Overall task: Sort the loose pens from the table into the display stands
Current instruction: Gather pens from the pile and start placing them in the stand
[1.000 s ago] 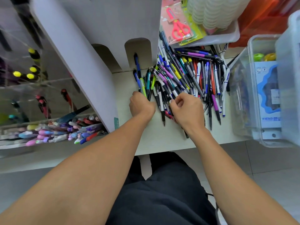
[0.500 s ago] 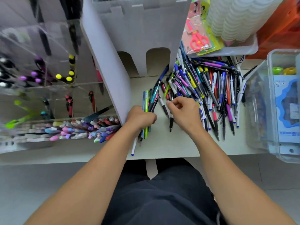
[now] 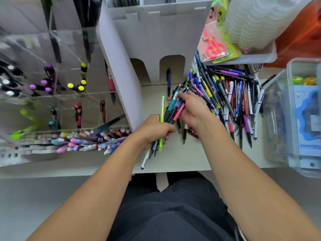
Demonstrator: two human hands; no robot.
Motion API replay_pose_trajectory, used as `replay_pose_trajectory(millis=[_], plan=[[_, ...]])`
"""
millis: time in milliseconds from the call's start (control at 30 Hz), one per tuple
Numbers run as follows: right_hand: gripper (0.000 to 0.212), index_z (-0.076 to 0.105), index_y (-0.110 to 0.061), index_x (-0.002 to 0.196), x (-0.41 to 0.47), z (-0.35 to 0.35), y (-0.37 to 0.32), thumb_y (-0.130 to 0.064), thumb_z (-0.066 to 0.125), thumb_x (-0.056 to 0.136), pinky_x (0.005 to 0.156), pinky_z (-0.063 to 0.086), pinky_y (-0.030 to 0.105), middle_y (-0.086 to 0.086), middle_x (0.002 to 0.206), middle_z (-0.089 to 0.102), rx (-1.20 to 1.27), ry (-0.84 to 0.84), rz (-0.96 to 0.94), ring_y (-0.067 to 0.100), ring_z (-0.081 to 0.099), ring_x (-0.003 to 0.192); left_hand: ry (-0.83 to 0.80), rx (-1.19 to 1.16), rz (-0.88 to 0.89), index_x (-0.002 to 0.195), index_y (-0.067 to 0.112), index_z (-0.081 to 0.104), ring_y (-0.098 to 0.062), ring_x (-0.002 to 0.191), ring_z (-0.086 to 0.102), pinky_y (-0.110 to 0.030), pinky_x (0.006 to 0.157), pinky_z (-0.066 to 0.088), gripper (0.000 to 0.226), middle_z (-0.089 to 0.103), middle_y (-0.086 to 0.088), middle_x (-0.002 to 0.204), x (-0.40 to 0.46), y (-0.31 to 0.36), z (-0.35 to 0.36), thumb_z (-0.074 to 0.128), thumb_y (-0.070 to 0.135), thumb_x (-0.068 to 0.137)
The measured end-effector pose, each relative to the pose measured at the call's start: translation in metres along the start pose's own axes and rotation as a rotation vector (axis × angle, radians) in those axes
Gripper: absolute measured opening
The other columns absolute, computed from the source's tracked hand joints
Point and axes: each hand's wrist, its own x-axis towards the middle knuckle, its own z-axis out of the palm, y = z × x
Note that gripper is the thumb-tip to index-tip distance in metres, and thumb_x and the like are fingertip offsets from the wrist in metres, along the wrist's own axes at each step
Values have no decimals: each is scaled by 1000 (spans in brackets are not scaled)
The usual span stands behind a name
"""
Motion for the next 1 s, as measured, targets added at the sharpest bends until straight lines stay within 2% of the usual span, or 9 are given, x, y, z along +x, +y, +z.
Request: replay_pose_trajectory(millis=[67, 133, 267, 333, 467, 567, 700, 867, 1000], plan=[[19, 58, -23, 112, -1, -7, 0, -8, 49, 105, 89, 58, 57, 15, 103, 69, -137, 22, -137, 39, 71, 100, -60, -16, 9, 93, 4, 63, -15, 49, 50, -28, 50, 46, 7, 54, -4, 57, -2, 3, -1, 63, -1, 88], [18, 63, -26, 104, -6, -11, -1, -13, 50, 105, 93, 55, 61, 14, 100, 70, -275, 65, -238, 42, 68, 108, -114, -4, 25, 91, 4, 64, -16, 50, 52, -28, 51, 48, 5, 56, -6, 60, -6, 10, 0, 63, -1, 89], [30, 67, -25, 81, -16, -12, -13, -29, 48, 104, 92, 53, 64, 24, 93, 66, -306, 96, -346, 40, 68, 94, -191, 33, 33, 90, 3, 65, -17, 54, 57, -28, 52, 52, 5, 63, -12, 69, -15, 27, 3, 64, -2, 90], [26, 66, -14, 90, -20, -11, -25, -20, 46, 106, 88, 57, 59, 27, 93, 66, -248, 44, -351, 37, 68, 88, -218, 10, 34, 93, 3, 65, -18, 57, 60, -26, 53, 53, 9, 69, -14, 77, -21, 36, 5, 66, -4, 88], [31, 66, -5, 110, -30, -8, -48, -4, 35, 106, 75, 62, 38, 23, 107, 70, -132, -56, -334, 29, 74, 84, -288, -20, 62, 96, -1, 61, -19, 57, 59, -26, 51, 52, 8, 64, -11, 66, -30, 54, 3, 60, -7, 91], [29, 69, -2, 115, -38, -6, -61, -9, 43, 105, 77, 61, 37, 21, 119, 70, -118, -100, -397, 29, 74, 89, -305, 8, 93, 99, -3, 61, -22, 57, 62, -28, 53, 54, 8, 61, -12, 64, -38, 68, -1, 61, -6, 91], [21, 68, -12, 120, -47, 1, -70, -16, 55, 103, 76, 59, 33, 13, 130, 64, -71, -168, -581, 23, 72, 94, -317, 76, 157, 104, -10, 59, -24, 58, 64, -28, 55, 56, 14, 62, -14, 65, -53, 81, -1, 62, -8, 90], [18, 72, -1, 101, -59, 8, -66, -4, 55, 101, 81, 59, 29, 12, 97, 74, -198, -167, -636, 25, 74, 93, -316, 25, 188, 99, -6, 58, -26, 61, 63, -31, 57, 57, 11, 61, -18, 71, -66, 76, 1, 62, -9, 90], [21, 74, -4, 93, -79, 14, -73, -3, 55, 100, 81, 58, 27, 12, 91, 76, -316, -211, -667, 26, 75, 90, -335, -50, 196, 100, -5, 59, -27, 66, 66, -35, 66, 57, 13, 65, -16, 72, -76, 73, -2, 65, -7, 89]])
